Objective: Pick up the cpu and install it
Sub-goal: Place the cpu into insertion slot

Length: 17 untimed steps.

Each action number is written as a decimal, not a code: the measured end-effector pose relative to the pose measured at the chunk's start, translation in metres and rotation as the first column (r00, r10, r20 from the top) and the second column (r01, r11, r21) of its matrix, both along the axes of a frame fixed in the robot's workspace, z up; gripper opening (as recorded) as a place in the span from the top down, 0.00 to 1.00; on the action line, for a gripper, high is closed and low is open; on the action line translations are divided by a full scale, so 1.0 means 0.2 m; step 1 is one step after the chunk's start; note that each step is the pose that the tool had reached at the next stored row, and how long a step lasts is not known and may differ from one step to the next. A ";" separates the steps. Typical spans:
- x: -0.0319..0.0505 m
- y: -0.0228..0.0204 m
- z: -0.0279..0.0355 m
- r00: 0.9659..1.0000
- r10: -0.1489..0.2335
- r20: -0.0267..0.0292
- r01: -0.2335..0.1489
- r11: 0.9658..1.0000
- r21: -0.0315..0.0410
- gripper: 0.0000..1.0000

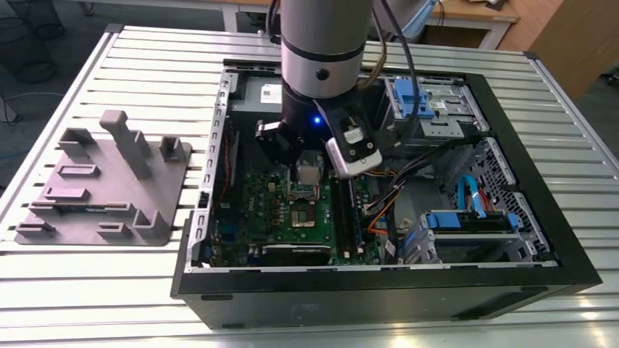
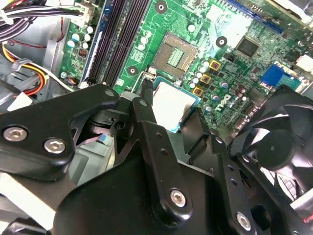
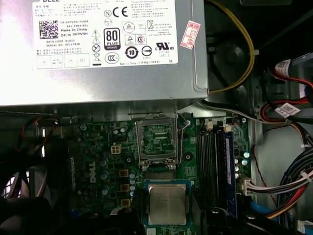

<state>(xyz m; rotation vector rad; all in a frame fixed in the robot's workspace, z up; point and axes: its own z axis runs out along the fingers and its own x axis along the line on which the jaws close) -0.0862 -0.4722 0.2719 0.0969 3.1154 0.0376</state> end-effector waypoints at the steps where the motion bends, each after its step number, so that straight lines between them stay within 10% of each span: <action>1: 0.000 0.000 -0.009 1.000 0.000 0.000 0.000 1.000 0.000 0.53; 17: -0.004 -0.002 -0.125 1.000 0.000 0.000 0.000 1.000 0.000 0.53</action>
